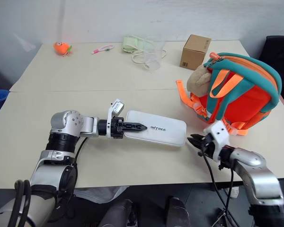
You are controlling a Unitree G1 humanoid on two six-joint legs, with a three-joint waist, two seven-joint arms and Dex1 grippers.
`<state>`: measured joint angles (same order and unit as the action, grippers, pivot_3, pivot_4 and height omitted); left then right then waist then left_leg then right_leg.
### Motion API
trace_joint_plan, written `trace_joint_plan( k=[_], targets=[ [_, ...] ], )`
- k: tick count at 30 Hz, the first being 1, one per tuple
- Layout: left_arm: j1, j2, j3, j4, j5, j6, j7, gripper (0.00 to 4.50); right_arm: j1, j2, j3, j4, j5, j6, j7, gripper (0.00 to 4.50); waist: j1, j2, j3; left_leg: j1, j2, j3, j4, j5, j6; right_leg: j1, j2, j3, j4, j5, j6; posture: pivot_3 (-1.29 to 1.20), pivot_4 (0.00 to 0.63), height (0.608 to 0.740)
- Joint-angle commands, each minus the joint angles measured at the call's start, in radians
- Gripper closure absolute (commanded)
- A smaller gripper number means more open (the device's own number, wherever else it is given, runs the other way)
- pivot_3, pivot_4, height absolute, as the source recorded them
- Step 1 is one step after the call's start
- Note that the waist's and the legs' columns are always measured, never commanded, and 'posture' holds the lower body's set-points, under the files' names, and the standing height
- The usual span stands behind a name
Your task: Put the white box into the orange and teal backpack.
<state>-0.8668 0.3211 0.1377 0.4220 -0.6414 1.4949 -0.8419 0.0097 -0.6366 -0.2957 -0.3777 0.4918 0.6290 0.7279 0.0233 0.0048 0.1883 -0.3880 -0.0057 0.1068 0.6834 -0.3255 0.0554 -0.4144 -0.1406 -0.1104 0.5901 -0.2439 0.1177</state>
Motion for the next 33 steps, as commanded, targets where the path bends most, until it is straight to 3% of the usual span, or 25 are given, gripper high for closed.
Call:
trace_joint_plan(
  k=[1,5,7,9,15,18,22,25,33],
  targets=[
    [0.021,0.062,0.117,-0.083,-0.074,0.035,-0.001,3.27,0.102,-0.015,-0.263,-0.155,0.149,0.105,-0.049,2.35,-0.001,0.0,0.0,0.0,0.0,0.0,0.0,0.0,-0.001,0.0,0.001,0.0,0.0,0.0,0.0,0.0,0.15,0.74],
    [0.048,0.112,0.201,-0.14,-0.11,0.054,0.015,3.27,0.088,-0.029,-0.456,-0.135,0.248,0.173,-0.135,1.08,-0.003,0.0,0.0,0.001,0.0,0.001,0.0,0.0,-0.001,0.0,0.001,0.001,0.0,0.0,0.0,0.0,0.15,0.74],
    [0.058,0.119,0.233,-0.179,-0.129,0.054,0.023,3.27,0.021,-0.039,-0.482,-0.099,0.303,0.211,-0.179,0.42,-0.006,0.0,0.0,0.002,0.0,0.002,0.0,-0.003,-0.004,0.0,-0.001,0.003,0.001,0.0,0.0,0.0,0.15,0.74],
    [0.052,0.118,0.273,-0.198,-0.159,0.072,0.025,3.27,-0.046,-0.044,-0.46,-0.066,0.343,0.241,-0.199,0.05,-0.005,0.0,0.0,0.002,0.0,0.001,0.0,-0.003,-0.006,0.0,-0.006,0.004,0.001,0.0,0.0,0.0,0.15,0.74],
    [0.005,0.106,0.365,-0.238,-0.266,0.09,0.022,3.27,-0.265,0.0,-0.292,0.095,0.317,0.222,-0.254,0.0,-0.003,-0.001,0.001,0.0,0.0,0.001,-0.001,-0.001,-0.002,-0.002,-0.001,0.002,0.001,-0.001,-0.001,0.0,0.15,0.74],
    [0.0,0.125,0.314,-0.269,-0.249,0.038,0.037,3.27,-0.402,0.035,-0.186,0.247,0.272,0.185,-0.251,0.0,-0.009,-0.001,0.001,0.0,0.0,0.003,-0.001,-0.001,-0.001,-0.002,0.001,0.002,0.001,0.0,-0.001,0.0,0.15,0.74],
    [0.006,0.146,0.289,-0.266,-0.234,-0.008,0.057,3.27,-0.453,0.044,-0.113,0.349,0.205,0.093,-0.194,0.0,-0.011,-0.001,0.001,0.0,0.0,0.004,-0.001,0.0,0.0,-0.002,0.001,0.003,0.001,0.0,0.0,0.0,0.15,0.74],
    [0.015,0.156,0.296,-0.275,-0.245,-0.029,0.071,3.27,-0.476,0.054,-0.092,0.395,0.184,0.038,-0.171,0.61,-0.017,-0.001,0.001,-0.001,0.0,0.004,-0.001,0.0,0.0,-0.003,0.003,0.003,0.0,0.0,0.0,0.0,0.15,0.74],
    [0.054,0.166,0.307,-0.316,-0.232,-0.227,0.093,3.27,-0.481,0.028,-0.022,0.4,0.154,-0.027,-0.037,3.26,-0.028,-0.001,0.001,0.0,0.002,0.005,-0.001,-0.001,-0.001,-0.003,0.005,0.005,0.001,0.0,0.0,0.0,0.15,0.74]
  ],
)
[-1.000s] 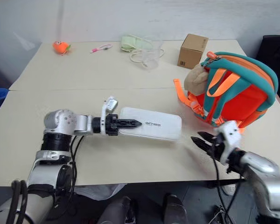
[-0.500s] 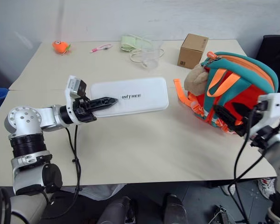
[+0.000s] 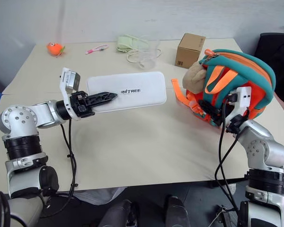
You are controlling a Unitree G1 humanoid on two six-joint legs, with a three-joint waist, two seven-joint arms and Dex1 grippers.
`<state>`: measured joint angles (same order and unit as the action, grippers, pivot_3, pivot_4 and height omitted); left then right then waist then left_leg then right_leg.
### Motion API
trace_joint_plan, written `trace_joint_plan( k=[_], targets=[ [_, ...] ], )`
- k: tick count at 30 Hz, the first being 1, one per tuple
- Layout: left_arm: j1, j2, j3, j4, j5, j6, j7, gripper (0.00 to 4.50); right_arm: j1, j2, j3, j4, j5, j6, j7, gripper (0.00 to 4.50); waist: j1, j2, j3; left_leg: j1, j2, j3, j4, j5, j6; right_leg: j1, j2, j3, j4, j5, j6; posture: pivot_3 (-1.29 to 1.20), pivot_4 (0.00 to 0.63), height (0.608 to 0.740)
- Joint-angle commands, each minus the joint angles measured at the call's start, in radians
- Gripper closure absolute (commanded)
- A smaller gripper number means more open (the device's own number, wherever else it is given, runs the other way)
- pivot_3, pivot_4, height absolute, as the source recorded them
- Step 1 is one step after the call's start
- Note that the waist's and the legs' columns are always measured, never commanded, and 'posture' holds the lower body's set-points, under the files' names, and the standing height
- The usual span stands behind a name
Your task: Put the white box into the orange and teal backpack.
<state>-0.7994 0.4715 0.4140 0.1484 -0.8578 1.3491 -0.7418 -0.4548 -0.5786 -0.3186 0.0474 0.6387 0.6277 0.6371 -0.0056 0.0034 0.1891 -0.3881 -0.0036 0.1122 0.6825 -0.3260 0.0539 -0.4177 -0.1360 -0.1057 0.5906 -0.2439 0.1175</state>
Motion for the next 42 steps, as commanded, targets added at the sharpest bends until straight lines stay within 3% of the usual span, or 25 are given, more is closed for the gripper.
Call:
trace_joint_plan(
  k=[1,3,4,10,15,21,29,37,40,42],
  targets=[
    [-0.023,0.02,0.029,-0.038,-0.017,-0.108,-0.014,3.27,-0.008,-0.049,0.006,-0.057,0.029,-0.004,0.097,3.61,0.002,0.0,0.0,0.0,0.0,0.0,0.0,0.0,0.0,0.0,0.0,0.0,0.0,0.0,0.0,0.0,0.15,0.74],
    [-0.035,0.029,0.018,-0.032,-0.017,-0.154,-0.029,3.27,0.012,-0.082,0.012,-0.116,0.074,0.042,0.169,4.33,0.002,0.0,0.0,0.0,0.0,0.0,0.0,0.0,0.0,0.0,0.0,0.0,0.0,0.0,0.0,0.0,0.15,0.74],
    [-0.04,0.033,0.01,-0.031,-0.016,-0.178,-0.038,3.27,0.027,-0.103,0.016,-0.153,0.101,0.066,0.209,4.47,0.003,0.0,0.0,0.0,0.0,0.0,0.0,0.0,0.0,0.0,0.0,0.0,0.0,0.0,0.0,0.0,0.15,0.74],
    [-0.129,0.005,0.014,-0.003,-0.063,-0.309,-0.095,3.27,0.231,-0.347,-0.111,-0.489,0.459,0.312,0.471,4.47,0.027,-0.001,0.002,-0.002,0.0,-0.001,0.0,-0.001,0.0,-0.001,0.0,-0.001,-0.002,0.0,0.0,0.0,0.15,0.74],
    [-0.109,0.002,-0.034,-0.047,-0.12,-0.299,-0.193,3.27,0.36,-0.444,-0.259,-0.56,0.63,0.424,0.446,4.47,0.029,-0.003,0.002,0.0,0.0,0.0,0.0,-0.001,0.001,0.001,-0.001,-0.001,-0.002,0.0,0.0,0.0,0.15,0.74],
    [-0.032,0.03,-0.166,-0.093,-0.051,-0.387,-0.323,3.27,0.48,-0.46,-0.364,-0.57,0.682,0.454,0.422,4.47,0.031,-0.003,0.003,0.0,0.0,0.0,0.001,-0.001,0.001,0.001,-0.002,0.0,-0.001,0.0,0.0,0.0,0.15,0.74],
    [-0.175,-0.046,-0.226,0.088,0.051,-0.571,-0.342,3.27,0.628,-0.5,-0.543,-0.606,0.815,0.522,0.528,4.47,0.054,-0.006,0.004,-0.001,-0.001,-0.001,0.001,-0.001,0.004,0.001,-0.004,-0.001,-0.002,0.001,0.0,0.0,0.15,0.74],
    [-0.138,0.006,-0.314,0.05,0.068,-0.565,-0.482,3.27,0.631,-0.483,-0.485,-0.581,0.742,0.464,0.49,4.47,0.05,-0.007,0.005,-0.001,-0.001,0.0,0.001,-0.003,0.004,0.001,-0.003,-0.001,-0.003,0.001,0.0,0.0,0.15,0.74],
    [-0.12,0.012,-0.378,0.042,0.156,-0.663,-0.509,3.27,0.625,-0.484,-0.473,-0.572,0.742,0.457,0.489,4.47,0.051,-0.007,0.005,-0.001,-0.001,0.0,0.001,-0.002,0.004,0.001,-0.004,-0.001,-0.003,0.001,0.0,0.0,0.15,0.74],
    [-0.107,-0.015,-0.441,0.065,0.272,-0.821,-0.495,3.27,0.633,-0.493,-0.481,-0.58,0.75,0.462,0.513,4.47,0.057,-0.007,0.005,-0.001,-0.001,0.0,0.001,-0.002,0.004,0.001,-0.004,-0.001,-0.003,0.001,0.001,0.0,0.15,0.74]
  ],
)
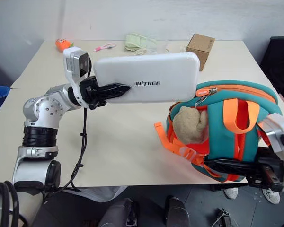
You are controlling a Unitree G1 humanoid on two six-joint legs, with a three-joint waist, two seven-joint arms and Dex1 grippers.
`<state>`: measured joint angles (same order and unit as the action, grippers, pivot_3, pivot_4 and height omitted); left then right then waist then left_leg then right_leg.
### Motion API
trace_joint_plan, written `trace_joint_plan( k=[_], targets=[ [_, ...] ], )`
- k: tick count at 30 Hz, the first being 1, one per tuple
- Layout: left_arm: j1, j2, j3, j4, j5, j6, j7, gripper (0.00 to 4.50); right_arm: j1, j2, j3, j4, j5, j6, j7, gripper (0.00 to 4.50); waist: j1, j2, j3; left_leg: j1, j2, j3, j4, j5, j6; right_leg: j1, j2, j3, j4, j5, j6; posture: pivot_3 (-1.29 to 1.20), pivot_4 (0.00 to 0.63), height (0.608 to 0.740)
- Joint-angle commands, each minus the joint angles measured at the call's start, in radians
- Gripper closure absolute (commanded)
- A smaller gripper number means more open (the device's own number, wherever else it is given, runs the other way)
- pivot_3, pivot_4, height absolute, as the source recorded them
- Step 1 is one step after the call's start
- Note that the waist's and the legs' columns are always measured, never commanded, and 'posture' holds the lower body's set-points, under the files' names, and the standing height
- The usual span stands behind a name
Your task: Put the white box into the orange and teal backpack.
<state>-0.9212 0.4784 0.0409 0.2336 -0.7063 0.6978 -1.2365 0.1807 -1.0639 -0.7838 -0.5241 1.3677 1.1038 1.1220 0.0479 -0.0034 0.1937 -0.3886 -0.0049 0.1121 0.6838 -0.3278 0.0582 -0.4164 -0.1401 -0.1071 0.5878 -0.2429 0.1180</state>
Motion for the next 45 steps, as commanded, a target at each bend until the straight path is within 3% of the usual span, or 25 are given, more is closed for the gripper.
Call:
trace_joint_plan(
  k=[1,4,9,14,17,25,28,31,34,36,39,45],
  targets=[
    [0.018,-0.039,-0.093,-0.004,0.174,-0.249,0.011,3.27,0.005,-0.011,-0.026,-0.019,0.027,-0.012,0.049,4.47,0.007,0.0,0.0,0.0,0.0,0.0,0.0,0.0,0.0,0.0,0.0,0.0,-0.001,0.0,0.0,0.0,0.15,0.74],
    [0.01,-0.09,-0.113,0.025,0.234,-0.375,0.017,3.27,0.014,-0.026,-0.058,-0.038,0.093,0.012,0.072,4.47,0.014,0.0,0.0,0.0,-0.001,-0.001,0.0,0.0,0.001,0.002,-0.005,0.0,-0.004,0.001,0.0,0.0,0.15,0.74],
    [-0.051,-0.104,-0.06,0.06,0.188,-0.336,0.004,3.27,0.024,-0.047,-0.077,-0.038,0.099,0.022,0.086,4.47,0.007,0.0,0.0,-0.002,0.0,-0.003,0.0,0.0,0.001,0.001,-0.007,-0.001,-0.004,0.002,0.0,0.0,0.15,0.74],
    [-0.032,-0.064,-0.183,-0.015,0.23,-0.319,-0.148,3.27,-0.044,-0.051,-0.017,0.0,0.044,-0.033,0.034,4.47,-0.003,-0.001,0.0,-0.002,-0.001,-0.002,0.0,0.0,0.001,0.001,-0.004,-0.004,-0.004,0.002,0.001,0.0,0.15,0.74],
    [-0.055,-0.101,-0.266,0.008,0.308,-0.354,-0.14,3.27,-0.106,-0.036,0.058,0.015,-0.039,-0.085,0.0,4.47,0.005,-0.001,0.0,-0.001,-0.001,-0.002,0.001,0.0,0.002,0.003,-0.002,-0.004,-0.004,0.002,0.001,0.0,0.15,0.74],
    [-0.152,-0.418,-0.399,0.166,0.531,-0.458,0.132,3.27,-0.164,-0.005,0.165,-0.005,-0.066,-0.122,-0.043,4.47,0.024,-0.001,0.0,-0.002,-0.003,-0.004,0.001,0.0,0.004,0.003,-0.008,-0.005,-0.007,0.003,0.002,0.0,0.15,0.74],
    [-0.157,-0.472,-0.38,0.175,0.559,-0.435,0.219,2.33,-0.176,0.013,0.187,-0.019,-0.063,-0.13,-0.082,4.5,0.022,-0.001,0.001,-0.003,-0.002,-0.004,0.001,0.0,0.004,0.003,-0.008,-0.006,-0.006,0.003,0.002,0.0,0.15,0.74],
    [-0.127,-0.407,-0.31,0.102,0.537,-0.387,0.247,1.42,-0.166,0.027,0.183,-0.034,-0.053,-0.131,-0.114,4.5,0.0,-0.001,0.001,-0.003,-0.001,-0.004,0.001,0.0,0.004,0.002,-0.007,-0.006,-0.006,0.003,0.002,0.0,0.15,0.74],
    [-0.078,-0.289,-0.202,-0.035,0.378,-0.216,0.158,0.56,-0.136,0.039,0.161,-0.053,-0.034,-0.13,-0.14,4.5,-0.021,-0.001,0.001,-0.002,0.001,-0.004,0.001,0.001,0.002,0.002,-0.007,-0.006,-0.004,0.002,0.001,0.0,0.15,0.74],
    [-0.05,-0.187,-0.133,-0.134,0.224,-0.032,0.061,0.56,-0.114,0.047,0.147,-0.061,-0.026,-0.131,-0.153,4.5,-0.03,-0.001,0.001,-0.002,0.001,-0.005,0.001,0.002,0.001,0.002,-0.006,-0.006,-0.002,0.002,0.0,0.0,0.15,0.74],
    [-0.022,-0.07,-0.097,-0.273,0.074,0.099,-0.039,0.56,-0.092,0.054,0.139,-0.072,-0.025,-0.141,-0.167,4.5,-0.029,0.0,0.001,-0.001,0.002,-0.006,0.001,0.002,0.0,0.002,-0.006,-0.006,-0.001,0.001,-0.001,0.0,0.15,0.74],
    [-0.032,-0.081,-0.119,-0.364,0.041,0.106,0.01,0.56,-0.105,0.054,0.153,-0.07,-0.006,-0.149,-0.203,4.5,0.003,0.0,0.001,-0.002,-0.003,-0.012,0.004,0.002,0.003,0.008,-0.007,-0.003,-0.004,0.002,0.002,0.0,0.15,0.74]
  ],
)
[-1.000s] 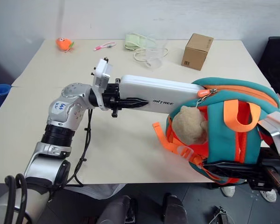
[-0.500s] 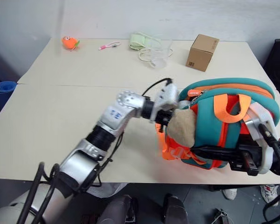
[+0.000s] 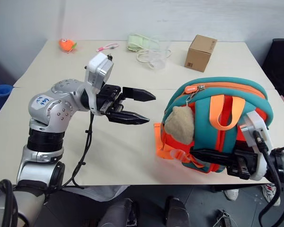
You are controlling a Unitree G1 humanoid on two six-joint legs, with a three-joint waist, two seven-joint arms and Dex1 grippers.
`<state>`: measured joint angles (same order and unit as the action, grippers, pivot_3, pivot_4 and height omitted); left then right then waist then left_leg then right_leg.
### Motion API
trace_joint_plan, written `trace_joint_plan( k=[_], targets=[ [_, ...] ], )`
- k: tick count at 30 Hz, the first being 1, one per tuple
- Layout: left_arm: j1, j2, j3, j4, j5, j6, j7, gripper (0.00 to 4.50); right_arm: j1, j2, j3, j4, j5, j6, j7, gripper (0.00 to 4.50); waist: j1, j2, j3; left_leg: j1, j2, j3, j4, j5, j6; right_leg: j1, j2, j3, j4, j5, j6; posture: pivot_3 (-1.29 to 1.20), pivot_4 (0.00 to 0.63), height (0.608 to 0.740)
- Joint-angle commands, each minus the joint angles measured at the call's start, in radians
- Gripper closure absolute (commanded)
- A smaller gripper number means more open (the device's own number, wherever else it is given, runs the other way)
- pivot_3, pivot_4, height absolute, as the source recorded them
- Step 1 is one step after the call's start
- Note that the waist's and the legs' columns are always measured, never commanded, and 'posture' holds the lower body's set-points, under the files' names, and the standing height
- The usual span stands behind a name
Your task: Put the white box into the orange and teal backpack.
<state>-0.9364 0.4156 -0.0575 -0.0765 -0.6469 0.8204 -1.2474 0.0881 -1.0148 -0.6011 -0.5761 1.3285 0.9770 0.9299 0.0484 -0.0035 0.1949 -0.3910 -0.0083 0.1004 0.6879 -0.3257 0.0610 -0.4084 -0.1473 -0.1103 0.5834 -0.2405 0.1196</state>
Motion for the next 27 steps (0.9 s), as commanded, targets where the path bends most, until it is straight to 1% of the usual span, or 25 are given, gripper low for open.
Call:
trace_joint_plan(
  k=[1,3,6,8,11,14,18,21,24,26,27],
  targets=[
    [-0.015,-0.032,-0.045,-0.055,0.012,-0.048,0.037,0.56,-0.017,0.003,-0.027,-0.017,0.037,-0.022,-0.014,4.5,0.003,0.0,0.0,0.0,0.0,0.0,0.0,0.0,0.0,0.0,0.0,0.0,0.0,0.0,0.0,0.0,0.15,0.74],
    [-0.019,-0.066,-0.111,-0.029,0.103,-0.121,0.091,0.56,-0.035,0.001,-0.02,-0.007,0.042,-0.024,-0.03,4.5,0.003,0.0,0.0,0.0,0.0,0.0,0.0,0.0,0.0,0.0,0.0,0.001,0.0,0.0,0.0,0.0,0.15,0.74],
    [-0.046,-0.13,-0.173,0.042,0.194,-0.162,0.187,0.56,-0.065,-0.001,-0.015,0.014,0.063,-0.02,-0.049,4.5,0.005,0.0,0.0,0.0,0.0,0.001,0.0,0.0,-0.001,-0.001,0.001,0.0,0.0,0.0,0.0,0.0,0.15,0.74],
    [-0.055,-0.164,-0.202,0.057,0.212,-0.174,0.198,0.56,-0.07,-0.004,-0.022,0.012,0.076,-0.015,-0.049,4.5,0.004,0.0,0.0,0.0,0.0,0.001,0.0,0.0,0.0,-0.001,0.002,0.0,0.0,0.0,0.0,0.0,0.15,0.74],
    [-0.056,-0.195,-0.211,0.051,0.18,-0.16,0.172,0.56,-0.069,0.002,-0.026,0.012,0.092,-0.014,-0.065,4.5,0.004,0.0,0.0,-0.001,0.0,0.001,0.0,0.0,0.0,-0.002,0.002,0.0,0.001,0.0,0.0,0.0,0.15,0.74],
    [-0.061,-0.214,-0.2,0.088,0.197,-0.179,0.192,1.1,-0.058,0.011,-0.024,0.007,0.087,-0.021,-0.078,4.5,0.003,0.0,0.0,-0.001,0.001,0.001,0.0,0.0,0.0,-0.002,0.001,-0.001,0.0,0.0,0.0,0.0,0.15,0.74],
    [-0.063,-0.215,-0.164,0.1,0.171,-0.162,0.192,2.29,-0.038,0.026,-0.028,-0.006,0.083,-0.027,-0.092,4.5,0.003,0.0,0.0,-0.001,0.001,0.001,0.0,0.0,0.0,-0.002,0.001,-0.001,0.0,0.0,0.0,0.0,0.15,0.74],
    [-0.056,-0.193,-0.153,0.11,0.184,-0.178,0.187,3.14,-0.014,0.033,-0.038,-0.008,0.074,-0.037,-0.098,4.5,0.004,0.0,0.0,-0.001,0.001,0.001,0.0,0.0,0.0,-0.002,0.001,-0.001,0.001,0.0,0.0,0.0,0.15,0.74],
    [-0.039,-0.119,-0.127,0.117,0.184,-0.197,0.136,3.93,0.019,0.042,-0.064,0.001,0.044,-0.049,-0.103,4.5,0.003,0.0,0.0,-0.001,0.001,0.001,0.0,0.0,0.0,-0.002,0.001,-0.001,0.001,0.0,0.0,0.0,0.15,0.74],
    [-0.04,-0.043,-0.1,0.147,0.189,-0.21,0.097,4.21,0.043,0.048,-0.087,0.013,0.027,-0.055,-0.105,4.5,0.001,0.0,0.0,-0.001,0.001,0.002,0.0,0.0,0.0,-0.002,0.002,-0.002,0.001,0.0,0.0,0.0,0.15,0.74],
    [-0.053,0.016,-0.077,0.202,0.203,-0.223,0.076,4.29,0.063,0.053,-0.108,0.016,0.021,-0.056,-0.101,4.5,-0.002,0.0,0.0,0.0,0.001,0.002,0.0,0.0,0.0,-0.002,0.002,-0.003,0.001,0.0,0.0,0.0,0.15,0.74]
  ],
)
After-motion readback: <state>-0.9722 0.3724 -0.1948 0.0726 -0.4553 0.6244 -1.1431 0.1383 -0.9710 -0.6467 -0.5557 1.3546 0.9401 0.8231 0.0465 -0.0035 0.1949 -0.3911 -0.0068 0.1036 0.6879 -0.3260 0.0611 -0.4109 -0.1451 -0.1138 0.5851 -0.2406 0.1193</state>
